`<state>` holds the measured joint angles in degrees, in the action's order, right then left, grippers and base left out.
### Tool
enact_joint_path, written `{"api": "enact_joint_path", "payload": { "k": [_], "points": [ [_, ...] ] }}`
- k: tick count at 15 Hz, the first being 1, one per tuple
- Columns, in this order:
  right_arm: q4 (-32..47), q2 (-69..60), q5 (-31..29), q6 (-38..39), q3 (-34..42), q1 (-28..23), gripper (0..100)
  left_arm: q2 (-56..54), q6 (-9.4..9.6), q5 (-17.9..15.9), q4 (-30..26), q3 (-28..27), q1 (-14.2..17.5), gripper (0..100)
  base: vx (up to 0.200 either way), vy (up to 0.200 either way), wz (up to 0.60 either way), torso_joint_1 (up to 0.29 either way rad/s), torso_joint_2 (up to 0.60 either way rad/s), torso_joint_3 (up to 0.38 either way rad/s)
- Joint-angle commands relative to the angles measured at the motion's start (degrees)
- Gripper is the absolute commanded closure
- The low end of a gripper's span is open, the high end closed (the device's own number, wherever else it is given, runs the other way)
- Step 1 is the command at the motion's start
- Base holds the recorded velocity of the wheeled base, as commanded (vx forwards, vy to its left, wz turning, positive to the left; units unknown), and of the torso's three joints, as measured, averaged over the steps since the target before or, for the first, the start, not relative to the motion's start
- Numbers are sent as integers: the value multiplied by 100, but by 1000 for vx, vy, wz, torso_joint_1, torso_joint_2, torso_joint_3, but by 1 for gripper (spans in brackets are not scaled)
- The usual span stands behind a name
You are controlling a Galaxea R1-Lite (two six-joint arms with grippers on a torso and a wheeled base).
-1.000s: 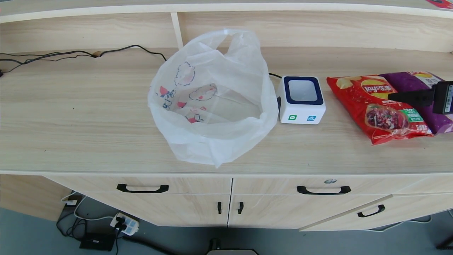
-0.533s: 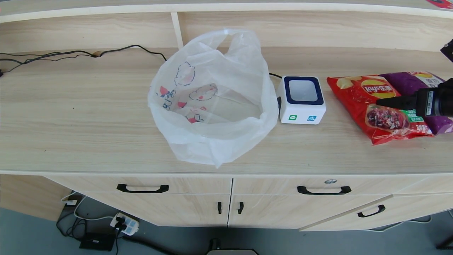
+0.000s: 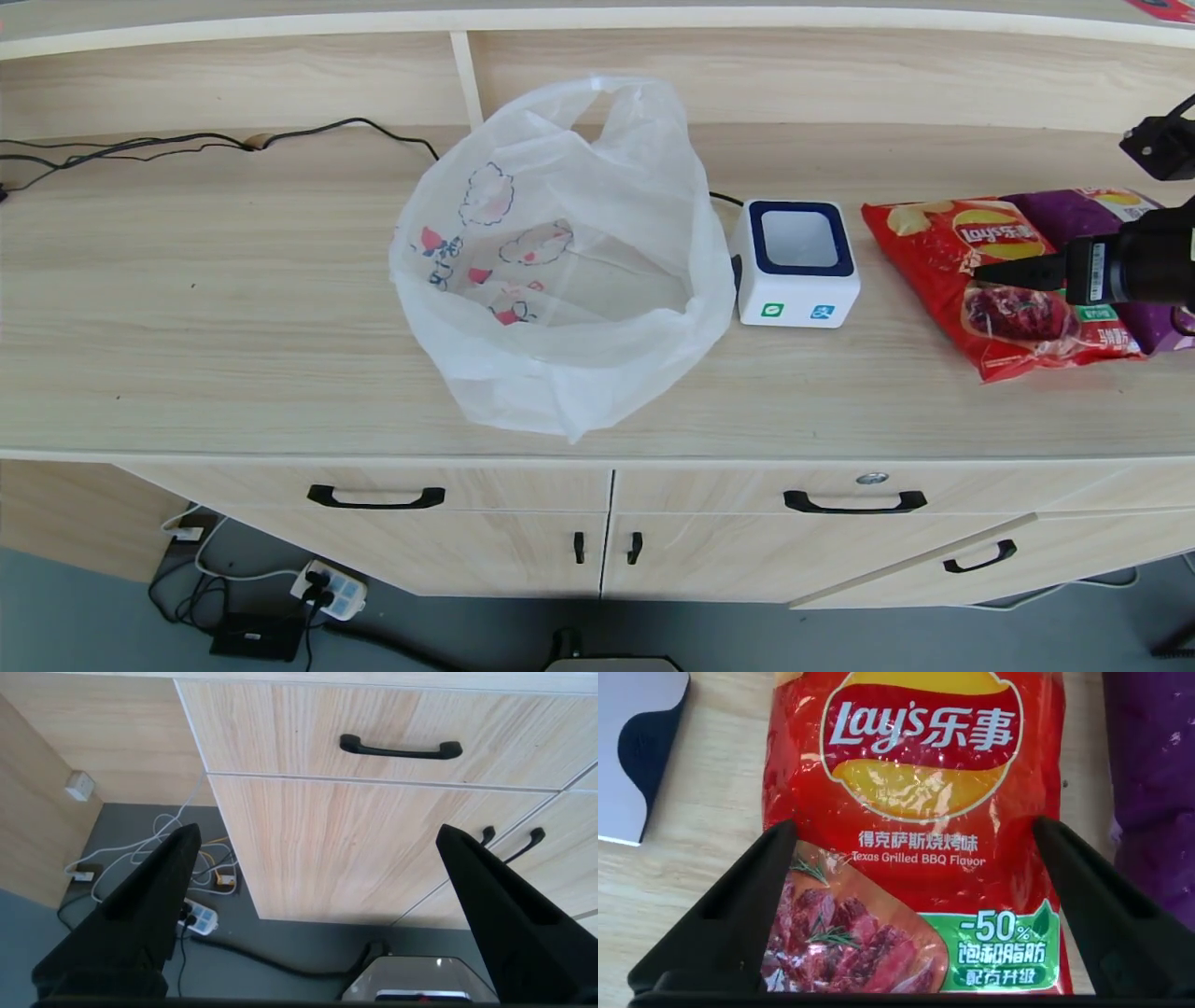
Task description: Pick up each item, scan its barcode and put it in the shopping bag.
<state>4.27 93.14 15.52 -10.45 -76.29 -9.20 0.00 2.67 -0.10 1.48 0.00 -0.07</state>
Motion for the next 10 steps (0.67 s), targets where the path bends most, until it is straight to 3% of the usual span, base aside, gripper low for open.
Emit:
{"api": "enact_joint_path", "payload": {
  "k": [1, 10],
  "points": [
    [66, 223, -14, -19, -290, 6, 0, 9, -3, 1, 2, 0, -1, 0, 0, 0, 0, 0, 0, 0],
    [338, 530, 13, -177, -659, 59, 0, 9, -21, 1, -7, 0, -1, 0, 0, 0, 0, 0, 0, 0]
  ]
}}
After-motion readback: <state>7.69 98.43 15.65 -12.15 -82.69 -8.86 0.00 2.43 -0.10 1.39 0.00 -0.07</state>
